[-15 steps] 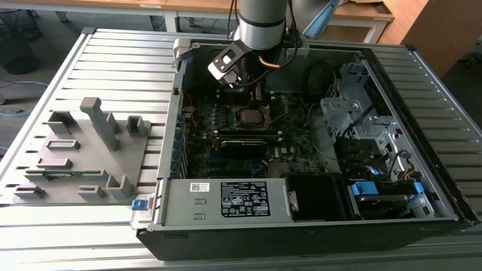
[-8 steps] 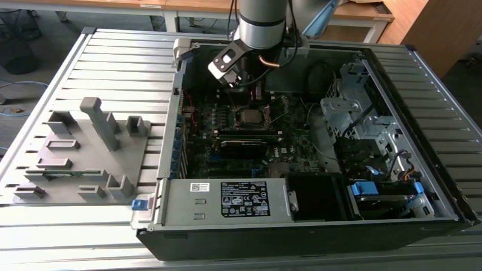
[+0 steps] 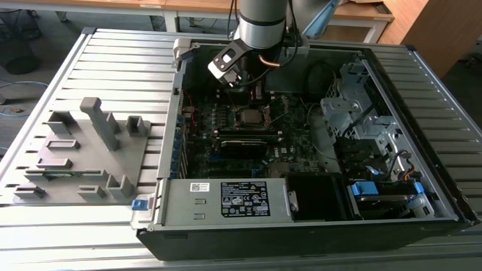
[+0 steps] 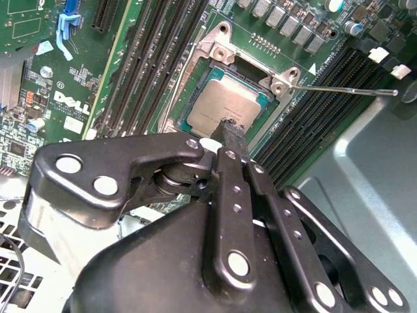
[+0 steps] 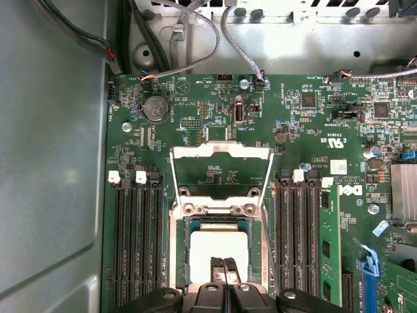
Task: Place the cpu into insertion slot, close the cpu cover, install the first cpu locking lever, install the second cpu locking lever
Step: 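Close the cpu cover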
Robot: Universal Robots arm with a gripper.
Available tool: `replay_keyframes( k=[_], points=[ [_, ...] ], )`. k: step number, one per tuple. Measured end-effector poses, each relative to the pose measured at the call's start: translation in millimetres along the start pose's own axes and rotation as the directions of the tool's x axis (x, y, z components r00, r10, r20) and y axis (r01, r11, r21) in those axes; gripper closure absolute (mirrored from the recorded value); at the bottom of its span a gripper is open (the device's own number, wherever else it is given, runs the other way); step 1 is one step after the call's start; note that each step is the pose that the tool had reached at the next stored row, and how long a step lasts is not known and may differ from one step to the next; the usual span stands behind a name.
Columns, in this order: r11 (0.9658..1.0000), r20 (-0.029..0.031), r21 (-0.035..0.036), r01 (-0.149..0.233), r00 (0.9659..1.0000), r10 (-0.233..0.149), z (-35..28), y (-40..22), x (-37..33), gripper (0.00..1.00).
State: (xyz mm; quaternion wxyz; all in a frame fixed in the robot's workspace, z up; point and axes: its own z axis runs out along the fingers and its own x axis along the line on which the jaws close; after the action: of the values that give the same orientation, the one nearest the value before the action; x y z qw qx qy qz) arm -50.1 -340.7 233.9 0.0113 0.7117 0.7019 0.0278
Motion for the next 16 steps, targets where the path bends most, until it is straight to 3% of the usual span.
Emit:
replay_keyframes(
  k=[7, 16],
  points=[
    [1.0, 0.0001, 0.0001, 0.0, 1.0, 0.0, -3.4, 0.2, 0.1, 0.89],
    [1.0, 0.0, 0.0, 0.0, 1.0, 0.0, -12.4, 0.7, 0.3, 0.89]
  ],
)
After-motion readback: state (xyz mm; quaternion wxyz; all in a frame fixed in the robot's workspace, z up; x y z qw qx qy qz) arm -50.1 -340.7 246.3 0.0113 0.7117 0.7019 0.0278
